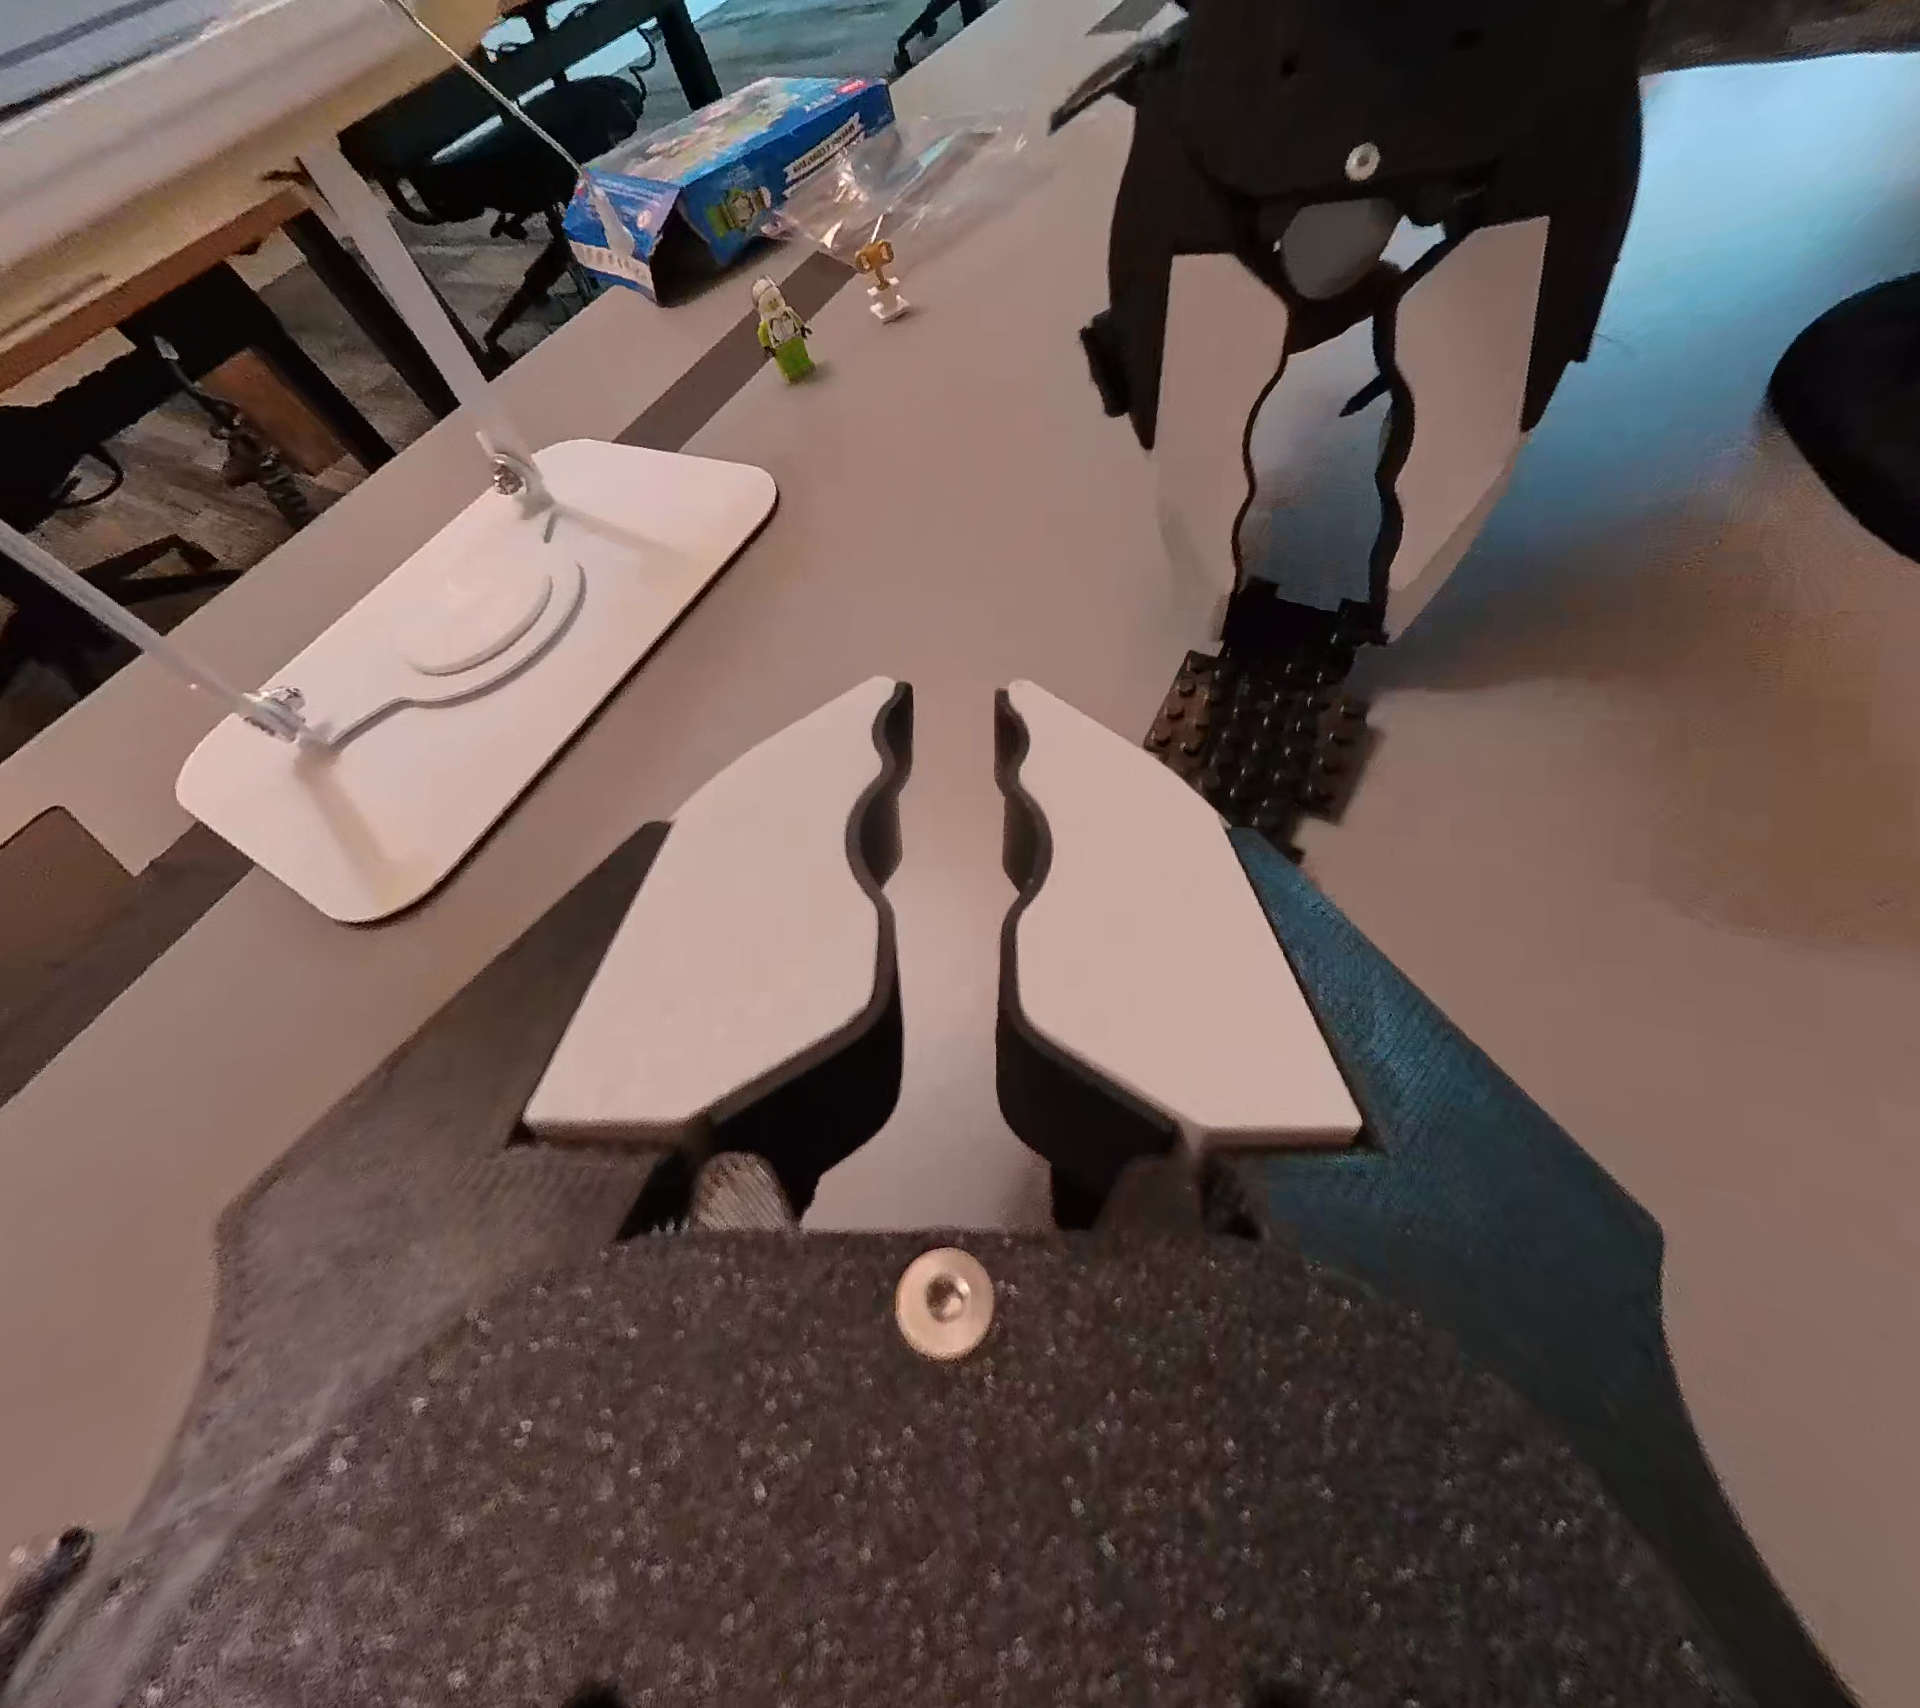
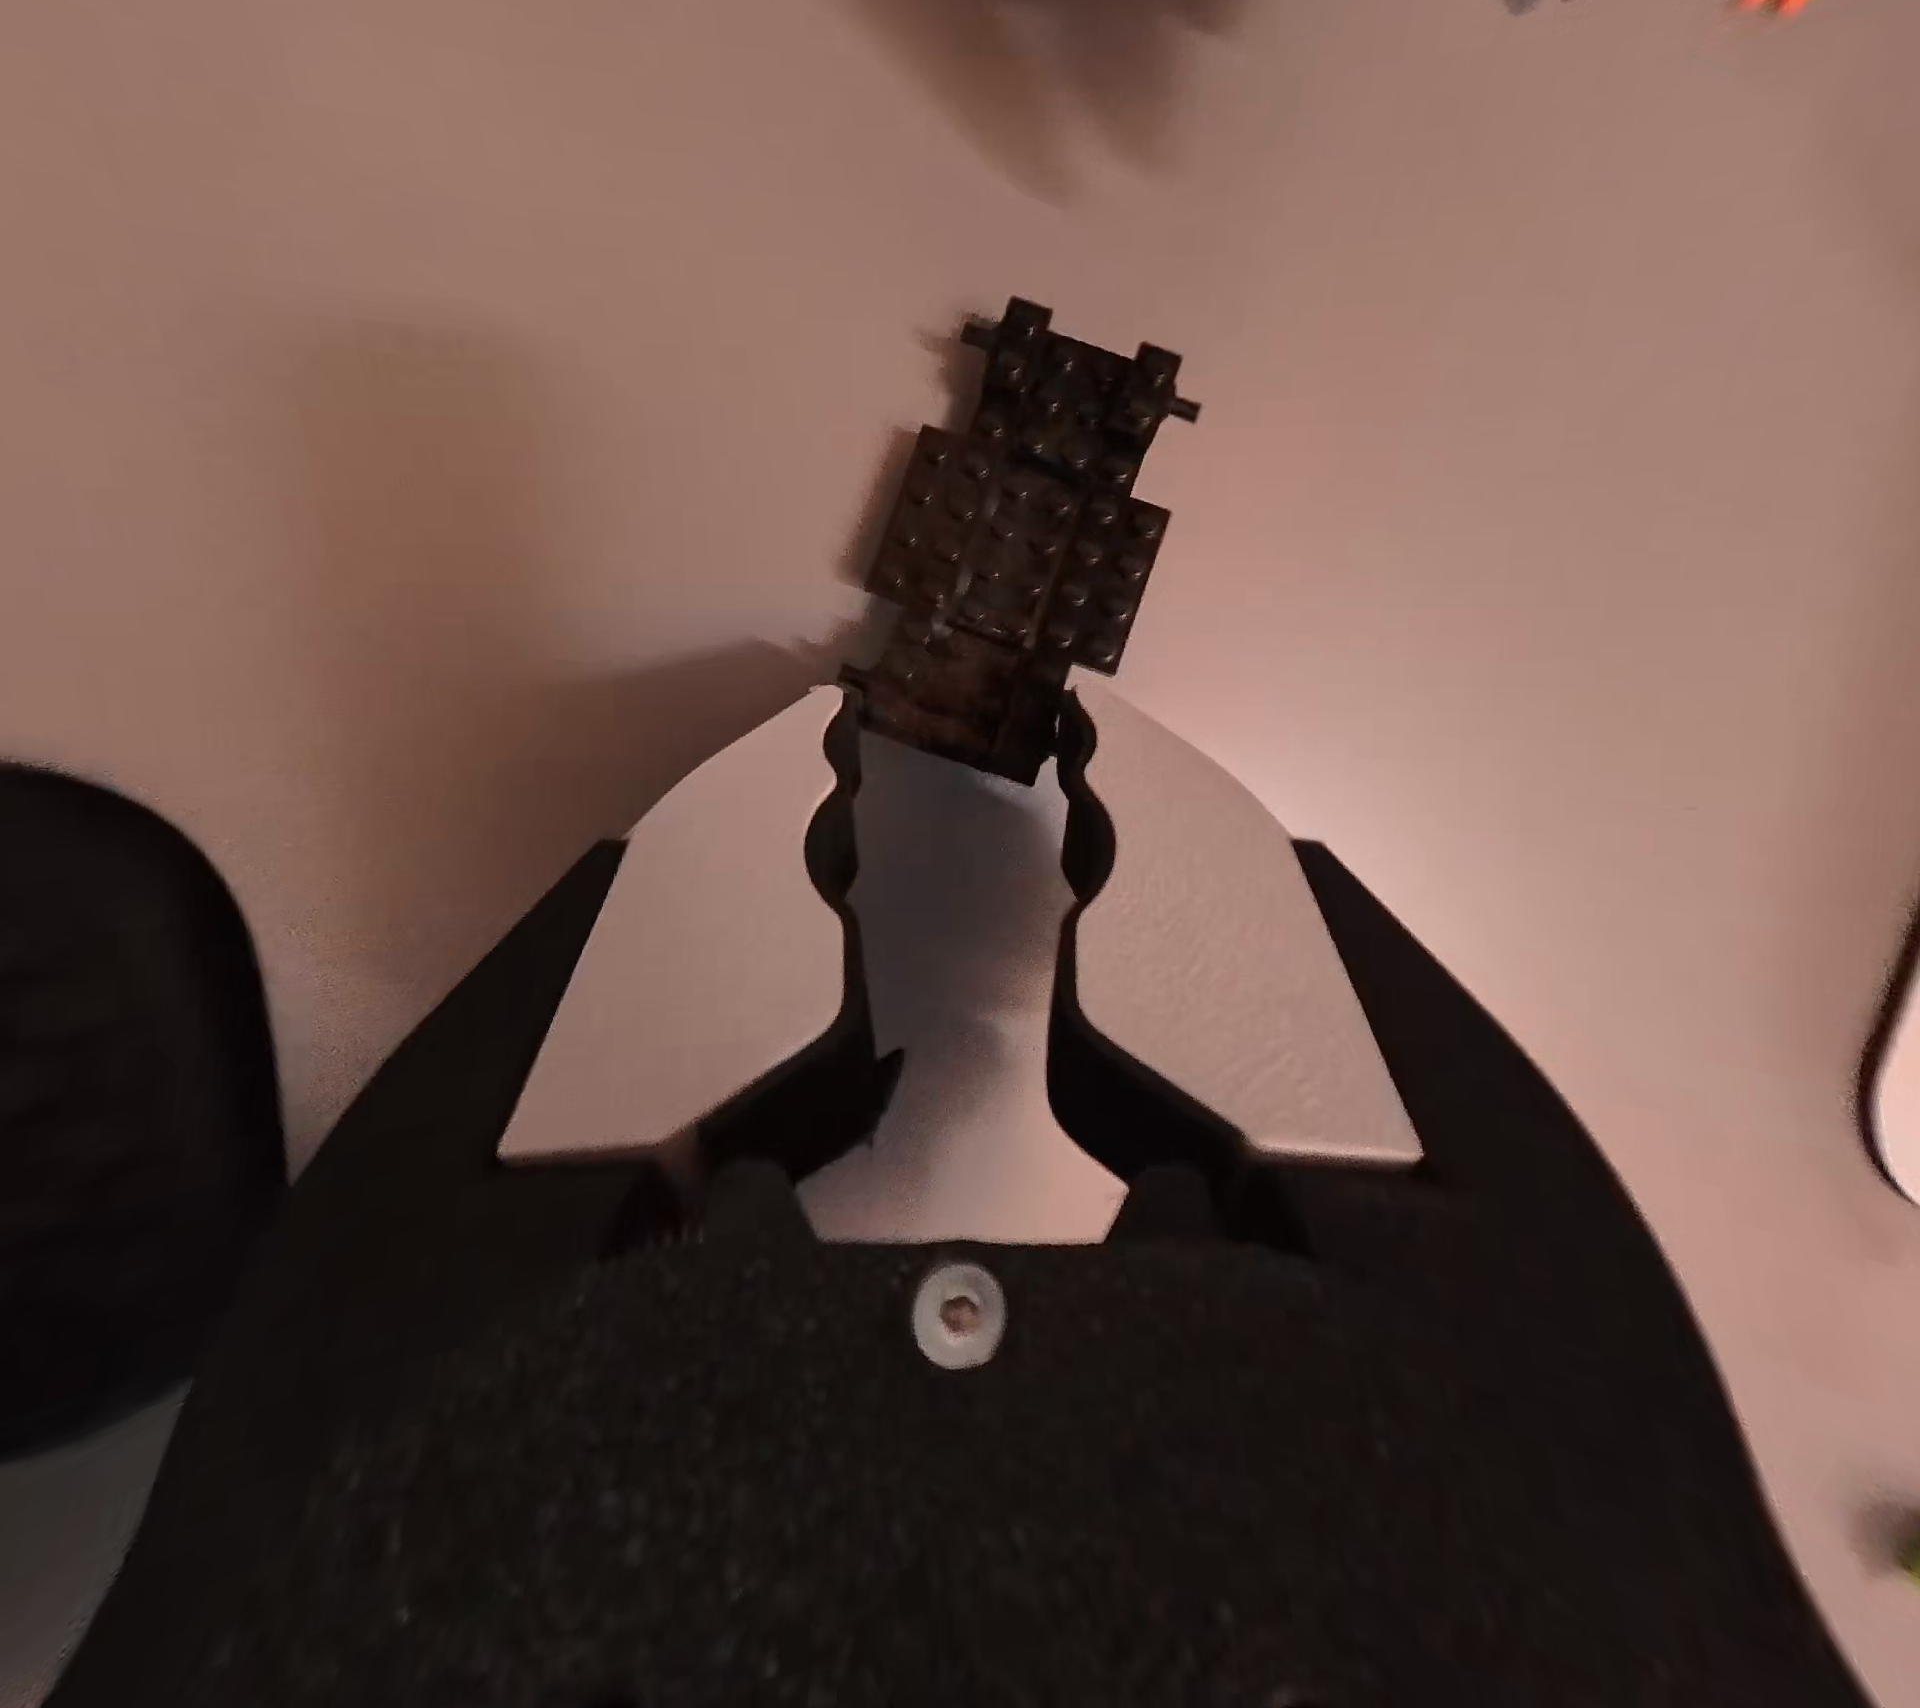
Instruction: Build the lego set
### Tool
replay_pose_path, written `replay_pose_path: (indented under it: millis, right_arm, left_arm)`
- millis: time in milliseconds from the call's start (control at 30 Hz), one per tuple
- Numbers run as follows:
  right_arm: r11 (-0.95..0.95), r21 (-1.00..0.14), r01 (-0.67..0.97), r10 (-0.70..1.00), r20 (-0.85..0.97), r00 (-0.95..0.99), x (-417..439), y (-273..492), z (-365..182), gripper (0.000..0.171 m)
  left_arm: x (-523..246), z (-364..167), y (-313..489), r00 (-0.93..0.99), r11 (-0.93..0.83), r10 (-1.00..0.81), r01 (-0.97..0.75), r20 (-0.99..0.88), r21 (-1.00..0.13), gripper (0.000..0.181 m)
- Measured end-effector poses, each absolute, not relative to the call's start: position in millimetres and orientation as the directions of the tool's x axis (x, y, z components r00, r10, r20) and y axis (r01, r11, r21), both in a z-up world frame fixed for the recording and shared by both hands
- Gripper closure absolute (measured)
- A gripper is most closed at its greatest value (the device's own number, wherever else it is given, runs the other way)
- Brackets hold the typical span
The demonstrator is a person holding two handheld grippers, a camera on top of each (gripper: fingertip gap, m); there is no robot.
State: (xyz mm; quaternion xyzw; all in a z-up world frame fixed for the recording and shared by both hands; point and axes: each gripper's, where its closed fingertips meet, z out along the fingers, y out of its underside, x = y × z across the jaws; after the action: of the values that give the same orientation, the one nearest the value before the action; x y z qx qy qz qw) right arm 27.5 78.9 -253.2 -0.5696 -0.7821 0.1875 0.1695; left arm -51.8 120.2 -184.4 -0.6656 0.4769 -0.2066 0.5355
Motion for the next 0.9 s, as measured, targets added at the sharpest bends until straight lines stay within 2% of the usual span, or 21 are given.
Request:
replay_pose_path:
  millis: [133, 200, 333, 467, 567, 700, 767, 900]
  right_arm:
    - [0.268, -0.486, 0.832, 0.958, 0.045, -0.282, 25, 85, -260, 0.134]
    - [0.257, -0.49, 0.833, 0.965, 0.078, -0.252, 27, 89, -255, 0.127]
    - [0.144, -0.638, 0.756, 0.989, 0.118, -0.089, 27, 92, -226, 0.116]
    - [-0.005, -0.868, 0.497, 0.969, 0.118, 0.215, 25, 106, -188, 0.118]
    - [-0.102, -0.966, 0.239, 0.886, 0.02, 0.462, 34, 123, -173, 0.118]
    - [-0.136, -0.986, 0.093, 0.757, -0.043, 0.652, 64, 151, -173, 0.136]
    - [-0.123, -0.991, 0.048, 0.703, -0.053, 0.709, 78, 163, -172, 0.171]
    - [-0.091, -0.995, 0.052, 0.643, -0.019, 0.765, 93, 172, -170, 0.171]
  left_arm:
    - [-51, -196, 122, 0.457, 0.008, -0.86, -0.43, -0.225, -0.903, 0.167]
    - [-51, -199, 124, 0.46, 0.003, -0.859, -0.432, -0.223, -0.902, 0.168]
    - [-53, -199, 129, 0.486, -0.006, -0.848, -0.411, -0.213, -0.912, 0.168]
    - [-59, -193, 138, 0.55, -0.021, -0.811, -0.371, -0.201, -0.929, 0.169]
    - [-67, -190, 148, 0.615, -0.034, -0.762, -0.351, -0.203, -0.936, 0.173]
    - [-76, -180, 155, 0.681, -0.01, -0.701, -0.307, -0.212, -0.952, 0.181]
    - [-77, -176, 156, 0.705, -0.002, -0.677, -0.289, -0.211, -0.957, 0.181]
    - [-75, -172, 159, 0.745, 0.022, -0.624, -0.284, -0.235, -0.959, 0.181]
